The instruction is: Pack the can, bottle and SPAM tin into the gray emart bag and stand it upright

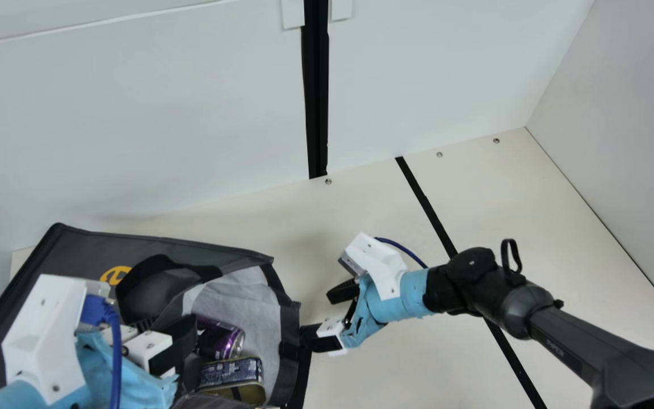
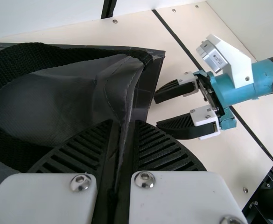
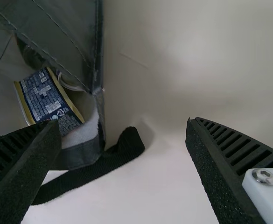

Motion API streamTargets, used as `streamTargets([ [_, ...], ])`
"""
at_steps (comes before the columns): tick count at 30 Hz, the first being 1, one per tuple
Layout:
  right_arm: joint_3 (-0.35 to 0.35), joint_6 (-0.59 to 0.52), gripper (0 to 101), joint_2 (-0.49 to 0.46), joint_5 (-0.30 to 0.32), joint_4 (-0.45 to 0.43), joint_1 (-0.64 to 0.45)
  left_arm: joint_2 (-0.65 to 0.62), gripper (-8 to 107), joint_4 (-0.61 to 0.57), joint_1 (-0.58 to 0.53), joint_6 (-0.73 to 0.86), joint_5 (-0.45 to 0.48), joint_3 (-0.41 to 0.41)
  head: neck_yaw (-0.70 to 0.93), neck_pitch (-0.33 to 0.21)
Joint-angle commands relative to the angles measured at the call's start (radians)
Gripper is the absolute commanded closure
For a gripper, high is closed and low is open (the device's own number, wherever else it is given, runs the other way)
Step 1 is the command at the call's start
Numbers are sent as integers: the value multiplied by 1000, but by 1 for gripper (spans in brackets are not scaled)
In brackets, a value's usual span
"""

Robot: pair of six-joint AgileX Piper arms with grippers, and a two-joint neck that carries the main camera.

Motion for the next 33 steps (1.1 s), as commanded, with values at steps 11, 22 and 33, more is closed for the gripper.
streamTargets([
  [11,-57,-18,6,112,-17,70,107,0,107,0,0,0,0,0,-1,-23],
  [22,-144,-15,6,219,-25,112,187,0,107,0,0,0,0,0,-1,-23],
  [33,-187,-7,66,278,-9,134,214,0,107,0,0,0,0,0,-1,-23],
])
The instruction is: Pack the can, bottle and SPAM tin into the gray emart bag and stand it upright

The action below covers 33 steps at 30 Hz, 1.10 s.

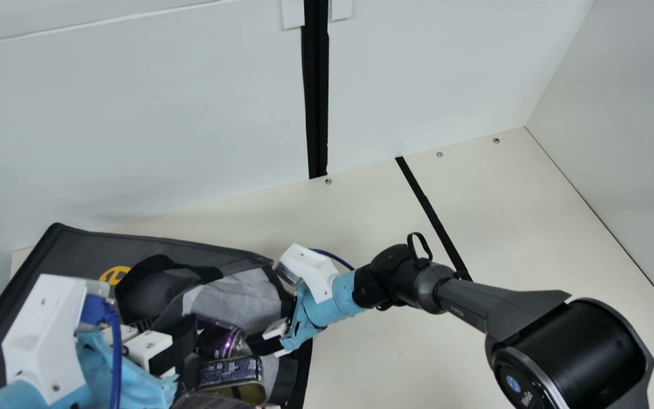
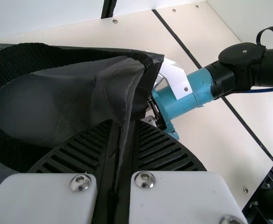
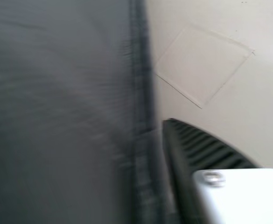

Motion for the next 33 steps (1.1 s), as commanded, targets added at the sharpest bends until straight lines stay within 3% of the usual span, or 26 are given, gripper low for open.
streamTargets([
  [1,2,2,73,1,8,4,-1,0,107,0,0,0,0,0,-1,-23],
  [5,13,2,100,-1,24,17,-10,0,107,0,0,0,0,0,-1,-23],
  [6,17,2,101,-2,28,20,-13,0,107,0,0,0,0,0,-1,-23],
  [15,71,-6,101,-39,80,57,-64,0,107,0,0,0,0,0,-1,-23],
  [33,186,9,101,-192,244,83,-244,-11,107,-5,-3,8,9,-5,-1,-23],
])
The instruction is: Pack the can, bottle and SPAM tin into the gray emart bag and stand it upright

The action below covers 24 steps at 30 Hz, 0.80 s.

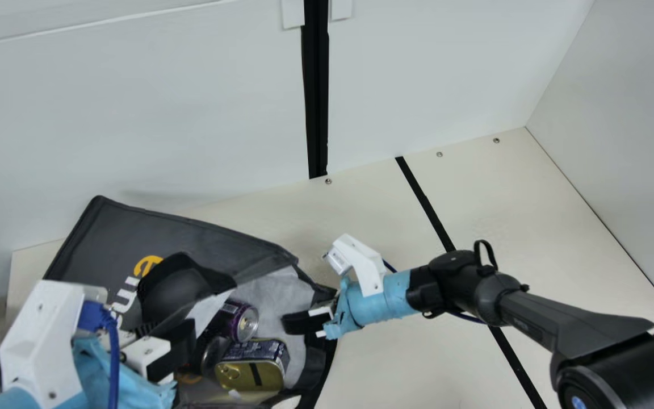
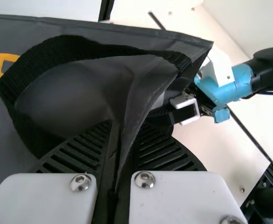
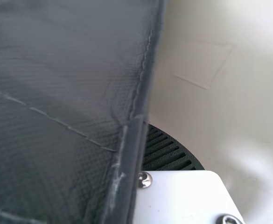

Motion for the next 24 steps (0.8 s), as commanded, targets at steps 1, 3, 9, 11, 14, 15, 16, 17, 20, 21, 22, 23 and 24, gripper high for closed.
streamTargets([
  [1,8,9,101,-22,22,1,-22,5,107,-13,-1,15,0,-10,-1,-23],
  [3,18,17,101,-43,41,-1,-43,13,107,-30,1,37,-2,-22,-1,-23],
  [9,48,53,101,-123,100,-14,-104,38,107,-88,12,110,-4,-70,-1,-23],
  [11,57,66,101,-152,121,-20,-122,46,107,-104,16,135,0,-87,-1,-23],
  [14,70,87,101,-199,150,-27,-144,58,107,-124,21,171,10,-114,-1,-23],
  [15,75,92,101,-214,150,-21,-139,61,107,-130,22,183,14,-124,-1,-23],
  [16,80,97,101,-228,150,-15,-135,64,107,-135,24,193,18,-132,-1,-23],
  [17,84,103,101,-244,150,-10,-131,67,107,-140,26,204,23,-142,-1,-23],
  [20,95,123,101,-289,150,8,-115,73,107,-151,29,228,38,-166,-1,-23],
  [21,98,130,101,-305,150,15,-110,74,107,-152,30,235,44,-174,-1,-23],
  [22,101,139,101,-321,150,21,-105,75,107,-154,30,241,49,-181,-1,-23],
  [23,104,148,101,-338,150,27,-100,75,107,-155,31,246,54,-187,-1,-23],
  [24,107,156,101,-353,150,32,-95,75,107,-157,32,251,59,-193,-1,-23],
])
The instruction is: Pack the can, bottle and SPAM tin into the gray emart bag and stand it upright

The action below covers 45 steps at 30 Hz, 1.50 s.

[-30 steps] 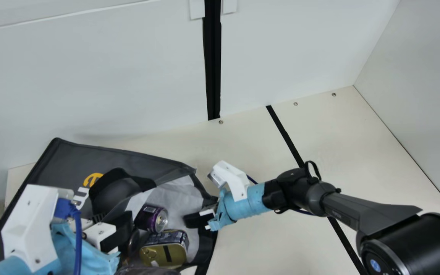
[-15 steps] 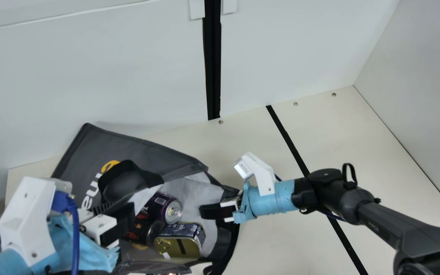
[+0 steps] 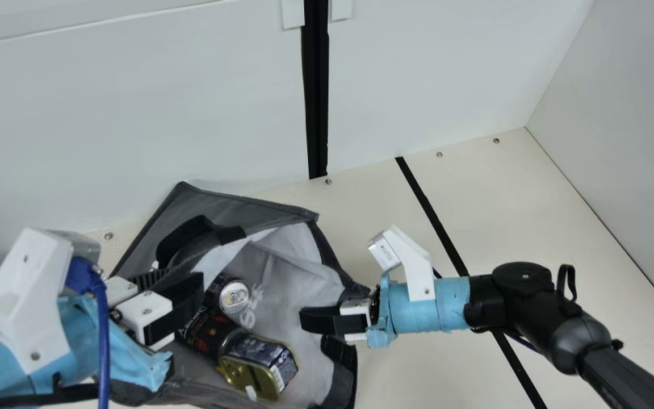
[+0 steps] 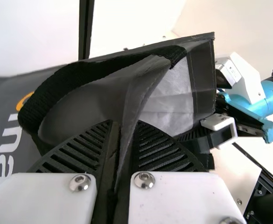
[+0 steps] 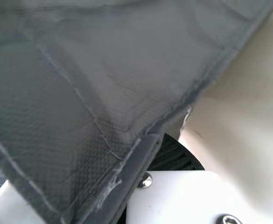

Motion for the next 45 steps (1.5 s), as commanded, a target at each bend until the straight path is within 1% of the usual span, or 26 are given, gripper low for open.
streamTargets([
  [1,4,20,101,-41,-2,14,8,0,107,-3,2,9,8,-12,-1,-23],
  [14,23,149,101,-240,-2,73,45,-33,107,8,8,32,76,-90,-1,-23],
  [23,11,243,101,-365,-2,97,52,-67,107,62,6,-3,140,-157,-1,-23],
  [33,-40,365,101,-493,-2,123,43,-90,107,156,-28,-66,210,-267,-1,-23],
  [39,-86,442,101,-560,-2,142,25,-90,107,202,-54,-98,268,-350,-1,-23],
  [45,-139,522,101,-616,-2,146,-7,-82,107,223,-70,-121,338,-440,-1,-23],
])
